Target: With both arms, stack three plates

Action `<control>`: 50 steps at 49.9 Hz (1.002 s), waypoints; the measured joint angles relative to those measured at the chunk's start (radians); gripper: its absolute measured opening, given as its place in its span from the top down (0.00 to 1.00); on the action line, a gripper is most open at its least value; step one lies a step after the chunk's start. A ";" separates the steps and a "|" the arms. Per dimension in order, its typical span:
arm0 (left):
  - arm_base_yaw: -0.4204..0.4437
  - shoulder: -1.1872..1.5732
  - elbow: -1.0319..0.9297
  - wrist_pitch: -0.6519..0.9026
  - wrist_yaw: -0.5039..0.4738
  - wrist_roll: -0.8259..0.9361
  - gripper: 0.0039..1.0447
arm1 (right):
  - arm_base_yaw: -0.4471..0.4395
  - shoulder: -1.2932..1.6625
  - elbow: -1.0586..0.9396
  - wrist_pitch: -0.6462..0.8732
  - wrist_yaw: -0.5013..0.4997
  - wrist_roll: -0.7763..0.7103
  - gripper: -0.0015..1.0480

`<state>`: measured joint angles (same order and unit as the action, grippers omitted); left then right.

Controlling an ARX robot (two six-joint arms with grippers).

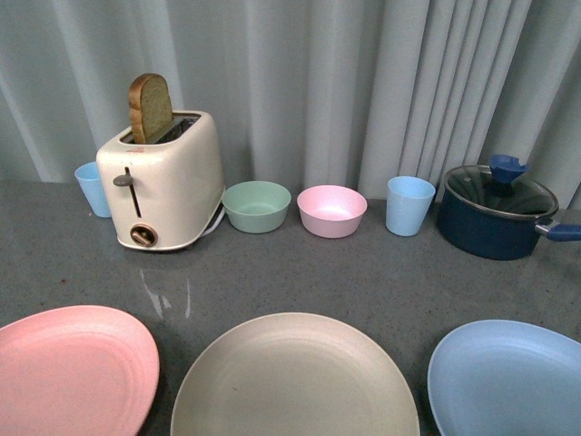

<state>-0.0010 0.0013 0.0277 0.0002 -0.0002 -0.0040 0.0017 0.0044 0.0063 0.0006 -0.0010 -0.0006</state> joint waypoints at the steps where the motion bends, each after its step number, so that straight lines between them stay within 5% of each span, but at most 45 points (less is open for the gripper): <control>1: 0.000 0.000 0.000 0.000 0.000 0.000 0.06 | 0.000 0.000 0.000 0.000 0.000 0.000 0.07; 32: 0.000 0.002 0.001 -0.002 0.002 -0.004 0.06 | 0.000 0.000 0.000 0.000 0.000 0.000 0.07; 37: 0.072 0.219 0.088 -0.194 0.143 -0.144 0.06 | 0.000 0.000 0.000 0.000 -0.002 0.000 0.07; 45: 0.191 0.589 0.151 0.071 0.296 -0.137 0.06 | 0.000 0.000 0.000 0.000 0.000 0.000 0.07; 50: 0.213 0.824 0.224 0.220 0.300 -0.031 0.06 | 0.000 0.000 0.000 0.000 0.000 0.000 0.07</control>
<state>0.2123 0.8253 0.2512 0.2203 0.2996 -0.0345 0.0017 0.0044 0.0063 0.0006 -0.0013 -0.0006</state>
